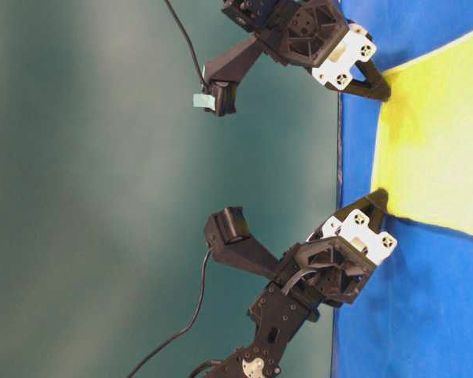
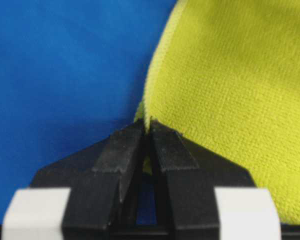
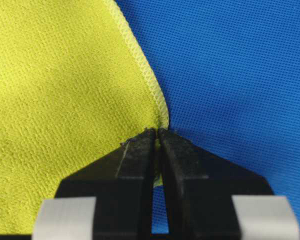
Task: Fold the yellow towel.
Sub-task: 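Lift the far end with both grippers and fold it onto the near end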
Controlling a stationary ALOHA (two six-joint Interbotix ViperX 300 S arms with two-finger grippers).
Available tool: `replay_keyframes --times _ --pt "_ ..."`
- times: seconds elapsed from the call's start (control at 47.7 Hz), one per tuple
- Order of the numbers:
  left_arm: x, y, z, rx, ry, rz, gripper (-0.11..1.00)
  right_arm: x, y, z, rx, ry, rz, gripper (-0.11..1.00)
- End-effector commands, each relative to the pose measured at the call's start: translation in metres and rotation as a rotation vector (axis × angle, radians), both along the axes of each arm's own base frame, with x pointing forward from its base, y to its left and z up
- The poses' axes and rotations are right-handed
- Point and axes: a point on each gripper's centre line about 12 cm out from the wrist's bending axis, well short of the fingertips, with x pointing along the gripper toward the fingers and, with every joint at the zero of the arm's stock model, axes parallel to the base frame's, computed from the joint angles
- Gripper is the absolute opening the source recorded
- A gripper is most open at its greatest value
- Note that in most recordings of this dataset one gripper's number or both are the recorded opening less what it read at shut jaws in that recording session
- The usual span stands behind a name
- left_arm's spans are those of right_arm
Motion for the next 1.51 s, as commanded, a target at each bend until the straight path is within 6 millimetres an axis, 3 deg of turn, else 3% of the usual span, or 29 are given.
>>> replay_keyframes --times 0.0,0.293,0.524,0.692,0.88,1.027,1.341,1.488 --pt "0.001 0.016 0.019 0.036 -0.042 0.020 0.02 -0.003 -0.011 0.014 -0.024 -0.031 -0.025 0.04" --pt "-0.003 0.040 0.033 0.085 -0.048 0.044 0.02 -0.006 -0.032 0.024 -0.059 -0.048 -0.058 0.04" --pt "-0.004 0.026 0.061 0.094 -0.046 0.011 0.02 -0.009 -0.031 0.043 -0.080 -0.071 -0.067 0.04" --pt "-0.009 0.010 0.088 0.107 -0.046 -0.027 0.02 -0.015 -0.017 0.068 -0.096 -0.072 -0.065 0.04" --pt "-0.011 -0.025 0.111 0.106 -0.023 -0.109 0.02 -0.018 0.019 0.097 -0.099 -0.086 -0.018 0.04" --pt "-0.011 -0.066 0.117 0.089 0.009 -0.203 0.02 -0.018 0.057 0.101 -0.063 -0.069 0.039 0.04" --pt "-0.018 -0.149 0.094 -0.028 0.085 -0.338 0.02 -0.011 0.120 0.091 0.017 -0.058 0.151 0.04" --pt "-0.022 -0.181 0.072 -0.048 0.119 -0.406 0.02 -0.005 0.143 0.081 0.045 -0.036 0.200 0.04"
